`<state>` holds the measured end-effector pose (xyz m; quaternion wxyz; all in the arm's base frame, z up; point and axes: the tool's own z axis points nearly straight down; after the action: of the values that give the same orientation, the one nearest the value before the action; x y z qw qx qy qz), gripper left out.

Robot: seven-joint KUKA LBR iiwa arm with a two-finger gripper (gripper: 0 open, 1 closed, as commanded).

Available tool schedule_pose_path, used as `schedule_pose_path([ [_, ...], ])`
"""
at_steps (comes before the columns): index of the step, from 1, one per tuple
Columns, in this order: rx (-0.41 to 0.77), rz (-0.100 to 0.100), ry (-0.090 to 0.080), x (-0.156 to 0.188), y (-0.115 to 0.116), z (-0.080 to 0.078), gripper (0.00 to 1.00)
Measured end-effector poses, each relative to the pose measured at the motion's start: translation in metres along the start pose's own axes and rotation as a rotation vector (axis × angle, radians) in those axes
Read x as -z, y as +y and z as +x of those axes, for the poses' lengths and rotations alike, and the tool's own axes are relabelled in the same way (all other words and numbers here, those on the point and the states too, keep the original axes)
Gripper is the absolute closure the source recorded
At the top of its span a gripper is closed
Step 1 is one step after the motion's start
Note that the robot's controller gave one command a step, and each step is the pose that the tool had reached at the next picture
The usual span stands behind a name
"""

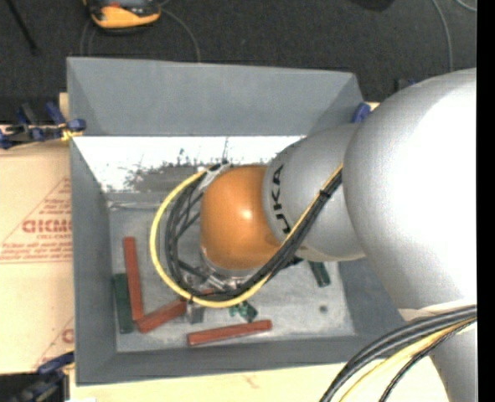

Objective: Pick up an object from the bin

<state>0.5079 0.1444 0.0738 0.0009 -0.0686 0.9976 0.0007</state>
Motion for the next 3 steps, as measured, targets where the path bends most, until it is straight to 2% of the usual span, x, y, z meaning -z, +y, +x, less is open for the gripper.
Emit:
schedule_pose_path([
  [1, -0.01, 0.0, 0.004, 0.032, -0.003, 0.007, 1.0],
  [2, -0.016, 0.001, -0.001, 0.054, -0.013, -0.022, 1.0],
  [3, -0.007, 0.003, 0.004, 0.092, -0.017, -0.005, 1.0],
])
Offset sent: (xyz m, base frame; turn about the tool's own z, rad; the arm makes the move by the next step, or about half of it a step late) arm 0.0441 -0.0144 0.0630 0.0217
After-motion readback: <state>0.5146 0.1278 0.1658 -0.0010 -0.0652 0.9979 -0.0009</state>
